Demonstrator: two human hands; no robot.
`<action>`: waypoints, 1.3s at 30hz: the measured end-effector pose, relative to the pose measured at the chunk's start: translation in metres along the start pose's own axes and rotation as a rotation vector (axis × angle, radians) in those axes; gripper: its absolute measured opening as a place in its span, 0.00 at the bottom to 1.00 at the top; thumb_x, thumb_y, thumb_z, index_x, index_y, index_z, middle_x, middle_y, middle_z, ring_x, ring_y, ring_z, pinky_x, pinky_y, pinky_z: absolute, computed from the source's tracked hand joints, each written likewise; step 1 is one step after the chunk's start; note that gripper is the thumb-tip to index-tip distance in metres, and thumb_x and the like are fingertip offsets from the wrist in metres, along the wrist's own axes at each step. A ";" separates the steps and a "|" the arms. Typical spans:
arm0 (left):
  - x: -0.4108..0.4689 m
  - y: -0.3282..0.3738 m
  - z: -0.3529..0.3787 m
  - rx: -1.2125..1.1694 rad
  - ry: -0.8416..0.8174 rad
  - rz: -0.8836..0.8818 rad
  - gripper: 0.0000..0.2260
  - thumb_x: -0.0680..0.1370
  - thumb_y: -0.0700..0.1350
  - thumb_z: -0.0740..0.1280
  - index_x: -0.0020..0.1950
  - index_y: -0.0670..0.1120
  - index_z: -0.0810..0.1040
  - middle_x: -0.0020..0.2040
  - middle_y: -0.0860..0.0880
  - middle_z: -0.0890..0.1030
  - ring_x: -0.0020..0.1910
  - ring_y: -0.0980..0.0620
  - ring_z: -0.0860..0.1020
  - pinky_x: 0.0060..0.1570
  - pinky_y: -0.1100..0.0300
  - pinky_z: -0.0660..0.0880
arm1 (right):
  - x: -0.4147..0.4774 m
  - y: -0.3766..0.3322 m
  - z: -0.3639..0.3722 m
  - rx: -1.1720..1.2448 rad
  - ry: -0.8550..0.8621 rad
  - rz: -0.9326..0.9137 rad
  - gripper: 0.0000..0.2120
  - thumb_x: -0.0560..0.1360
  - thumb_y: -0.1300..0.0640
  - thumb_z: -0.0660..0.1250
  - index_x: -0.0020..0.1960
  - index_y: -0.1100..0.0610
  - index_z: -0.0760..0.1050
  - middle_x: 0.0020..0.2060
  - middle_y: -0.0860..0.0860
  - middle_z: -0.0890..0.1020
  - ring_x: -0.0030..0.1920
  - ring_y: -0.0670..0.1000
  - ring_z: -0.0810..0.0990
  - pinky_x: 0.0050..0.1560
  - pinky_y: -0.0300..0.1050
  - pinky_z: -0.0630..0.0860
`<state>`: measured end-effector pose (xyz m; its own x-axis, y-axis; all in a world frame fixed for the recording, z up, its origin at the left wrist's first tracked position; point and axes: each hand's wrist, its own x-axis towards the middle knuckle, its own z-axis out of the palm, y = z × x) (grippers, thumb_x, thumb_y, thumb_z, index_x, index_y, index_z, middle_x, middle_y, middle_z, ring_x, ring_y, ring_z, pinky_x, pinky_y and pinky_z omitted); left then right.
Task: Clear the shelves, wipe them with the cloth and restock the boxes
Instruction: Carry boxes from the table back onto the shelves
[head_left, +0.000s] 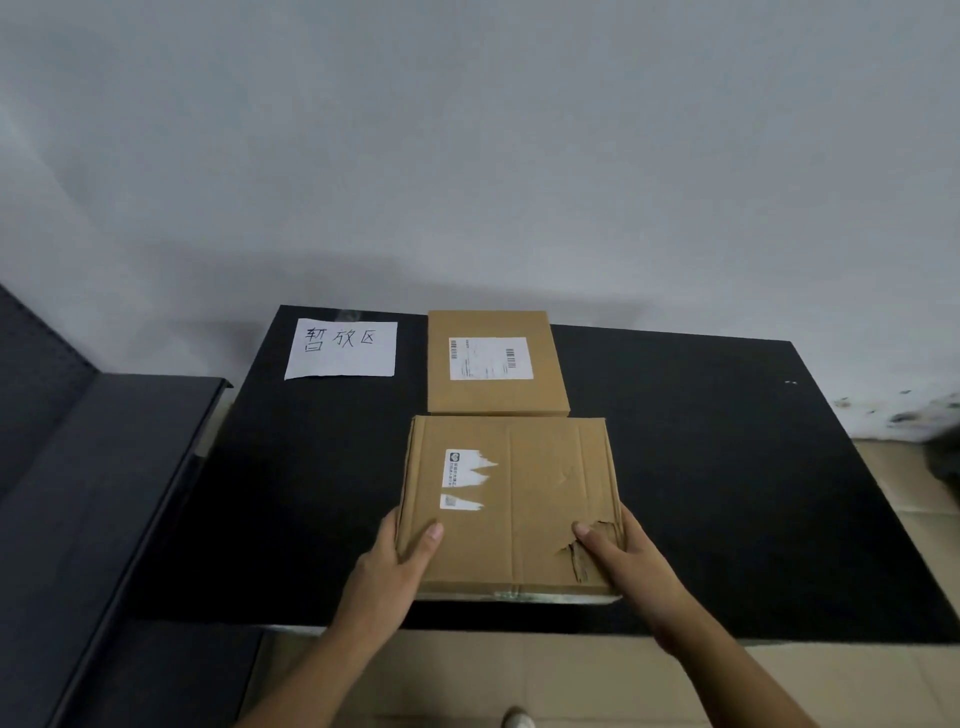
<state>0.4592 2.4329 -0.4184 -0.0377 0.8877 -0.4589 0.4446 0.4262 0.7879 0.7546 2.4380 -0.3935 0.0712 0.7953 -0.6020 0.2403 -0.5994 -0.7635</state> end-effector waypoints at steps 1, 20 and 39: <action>0.004 -0.003 0.003 0.013 0.001 -0.016 0.35 0.74 0.73 0.57 0.77 0.60 0.62 0.62 0.57 0.79 0.58 0.53 0.79 0.58 0.54 0.76 | 0.006 0.002 0.001 0.000 -0.006 0.016 0.40 0.72 0.38 0.73 0.78 0.41 0.58 0.61 0.46 0.80 0.57 0.50 0.83 0.58 0.54 0.80; 0.043 -0.023 0.027 0.162 0.052 -0.097 0.43 0.67 0.82 0.53 0.77 0.62 0.58 0.64 0.53 0.79 0.58 0.50 0.79 0.58 0.47 0.78 | 0.068 0.037 0.000 -0.026 -0.050 0.048 0.42 0.72 0.37 0.72 0.79 0.43 0.56 0.65 0.45 0.76 0.62 0.50 0.78 0.66 0.57 0.75; 0.000 0.034 -0.057 0.604 0.278 0.082 0.21 0.82 0.64 0.56 0.70 0.56 0.73 0.63 0.58 0.79 0.57 0.57 0.78 0.52 0.58 0.76 | 0.030 -0.060 -0.011 -0.650 0.104 -0.236 0.30 0.79 0.43 0.68 0.77 0.46 0.64 0.77 0.49 0.65 0.67 0.48 0.74 0.63 0.49 0.75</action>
<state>0.4228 2.4570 -0.3684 -0.1755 0.9594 -0.2207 0.8759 0.2545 0.4100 0.7524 2.4987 -0.3629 0.0299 0.9216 -0.3871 0.7888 -0.2596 -0.5571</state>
